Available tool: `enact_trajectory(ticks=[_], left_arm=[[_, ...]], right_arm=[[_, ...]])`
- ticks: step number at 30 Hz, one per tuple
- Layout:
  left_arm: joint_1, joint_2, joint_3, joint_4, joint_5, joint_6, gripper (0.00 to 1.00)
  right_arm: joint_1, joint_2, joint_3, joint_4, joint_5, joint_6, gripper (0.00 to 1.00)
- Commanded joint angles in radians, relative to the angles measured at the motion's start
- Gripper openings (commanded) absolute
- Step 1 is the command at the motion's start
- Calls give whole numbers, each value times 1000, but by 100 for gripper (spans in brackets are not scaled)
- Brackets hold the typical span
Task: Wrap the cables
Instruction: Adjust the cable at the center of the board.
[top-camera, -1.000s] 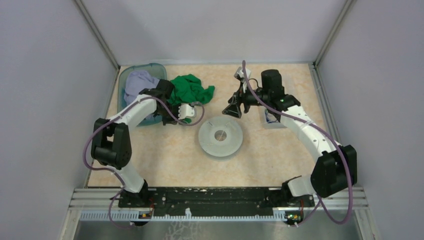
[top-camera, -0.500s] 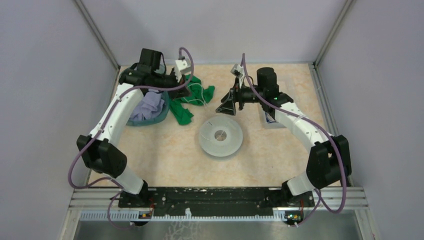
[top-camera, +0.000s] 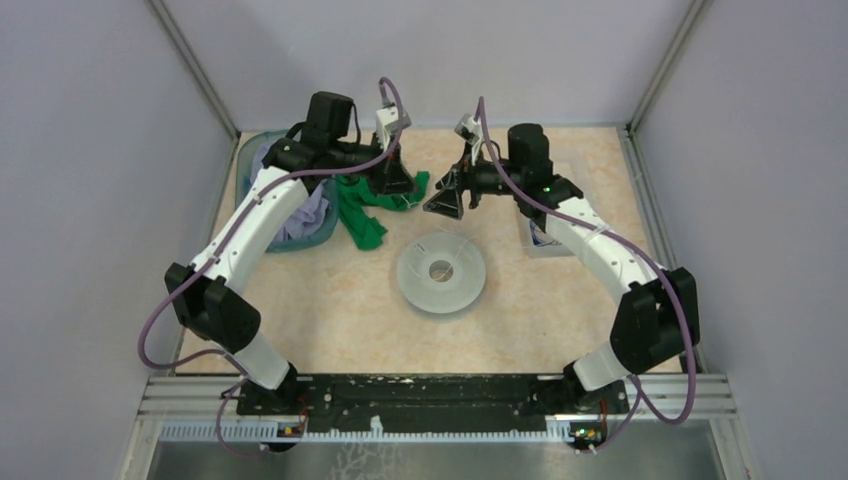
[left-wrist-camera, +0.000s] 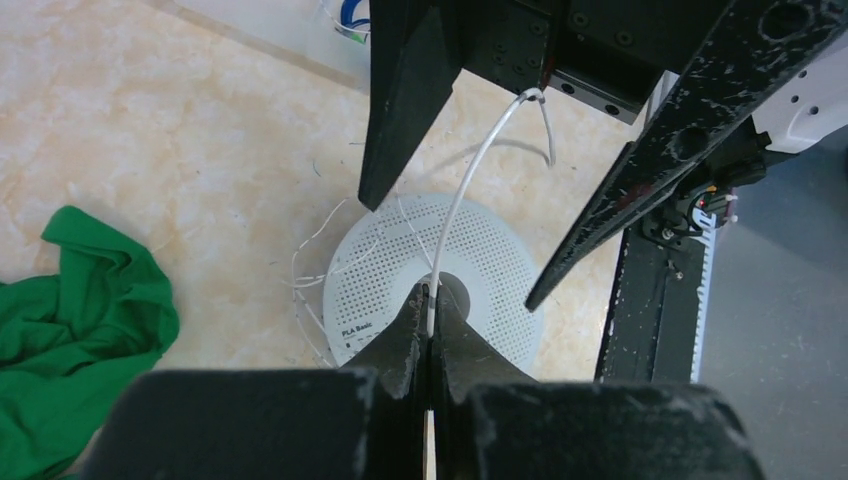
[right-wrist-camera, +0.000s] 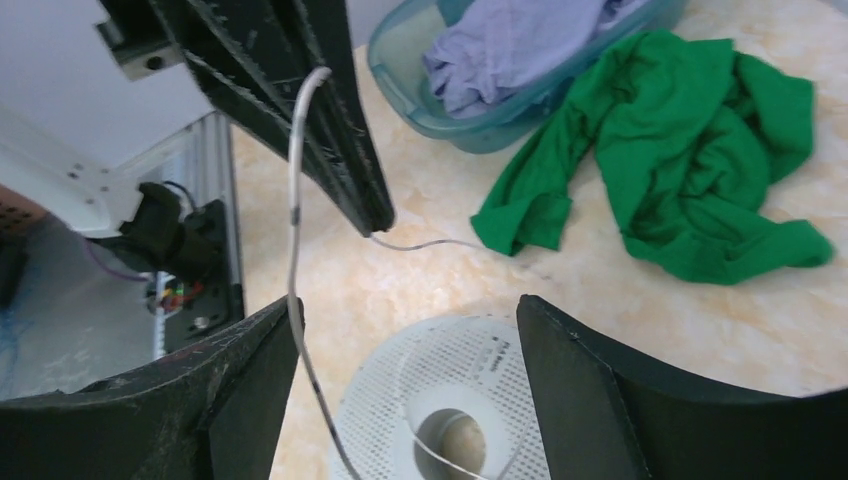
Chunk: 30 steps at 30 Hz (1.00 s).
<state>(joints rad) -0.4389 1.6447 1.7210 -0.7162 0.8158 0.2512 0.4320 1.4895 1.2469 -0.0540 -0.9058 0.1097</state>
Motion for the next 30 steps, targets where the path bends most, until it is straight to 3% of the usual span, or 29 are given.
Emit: enact_trajectory(ticks=[1,6,11,17,20,21,23,29,30], left_arm=[[-6,1,-6,44,7,-57,0],[-5,-3,-19,58,43,-90,0],[-8,0,-20,63,112,-122,0],[-9,-1,-23,71,123,-143,0],[-9,-10,-30,77,120,-144,0],[-9,-13,-34,82,122,-144,0],[-8,-18,-41,86,114,-129,0],[12,-36,-77,156,-60,-9,1],[13,-36,-77,173,-89,15,5]], right_arm=[[7,-83,64,-101,133,-168,78],[5,-177,35,-178,251,-314,75],[5,-194,26,-174,242,-311,68],[6,-193,9,-163,211,-307,39],[5,-203,-12,-169,215,-322,30],[6,-206,-18,-170,212,-323,24],[5,-211,-6,-187,198,-319,2],[5,-192,130,-238,42,-149,0],[5,-179,149,-228,12,-104,0]])
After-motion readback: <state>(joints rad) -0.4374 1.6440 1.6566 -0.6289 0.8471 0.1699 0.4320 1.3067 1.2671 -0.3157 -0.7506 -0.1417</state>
